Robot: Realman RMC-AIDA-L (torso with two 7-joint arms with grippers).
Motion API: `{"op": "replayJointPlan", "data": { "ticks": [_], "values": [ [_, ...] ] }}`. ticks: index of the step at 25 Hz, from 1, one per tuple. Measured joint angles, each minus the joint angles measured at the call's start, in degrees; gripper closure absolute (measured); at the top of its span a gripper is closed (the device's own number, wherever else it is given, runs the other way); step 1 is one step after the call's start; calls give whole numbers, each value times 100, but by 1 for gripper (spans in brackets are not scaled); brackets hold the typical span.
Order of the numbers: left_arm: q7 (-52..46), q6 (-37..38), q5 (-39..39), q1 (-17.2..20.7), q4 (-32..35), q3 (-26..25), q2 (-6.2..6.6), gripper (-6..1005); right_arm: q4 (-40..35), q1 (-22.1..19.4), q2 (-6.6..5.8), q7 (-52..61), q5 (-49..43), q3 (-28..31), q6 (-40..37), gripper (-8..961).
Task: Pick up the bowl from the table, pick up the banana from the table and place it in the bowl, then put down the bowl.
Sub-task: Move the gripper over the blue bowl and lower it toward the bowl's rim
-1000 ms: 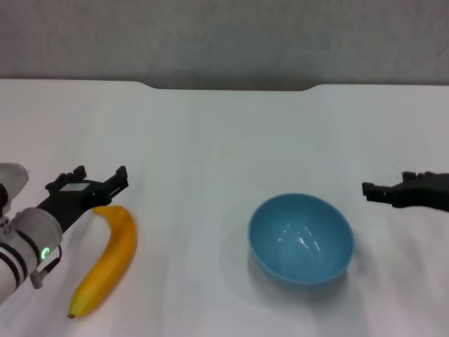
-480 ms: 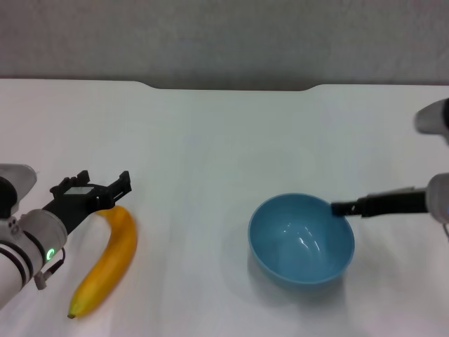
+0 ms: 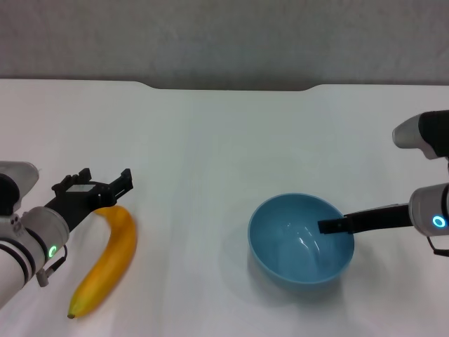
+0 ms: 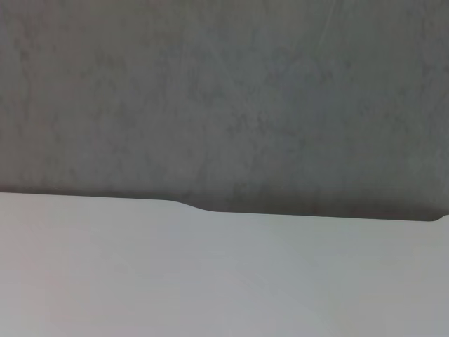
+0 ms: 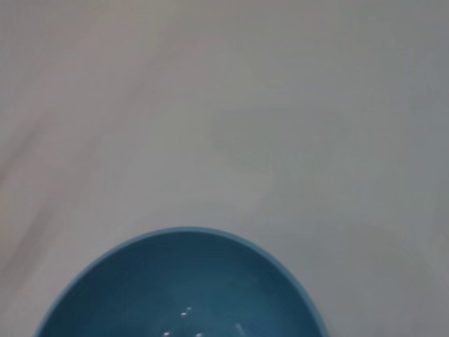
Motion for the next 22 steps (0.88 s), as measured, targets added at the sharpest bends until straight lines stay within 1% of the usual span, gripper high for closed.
{"op": "replayJointPlan", "data": {
  "ticks": [6, 12, 17, 22],
  "values": [
    [0, 2, 3, 0, 13, -11, -2, 140, -303, 30, -9, -236, 313, 12, -15, 71],
    [0, 19, 6, -10, 14, -14, -15, 142, -340, 25, -11, -247, 338, 4, -9, 72],
    [0, 23, 1, -15, 14, -14, -17, 144, -317, 10, -18, -247, 339, 71, 32, 273],
    [0, 42, -10, -15, 14, -14, -16, 146, -347, 8, -34, -243, 292, 80, 31, 412]
  ]
}}
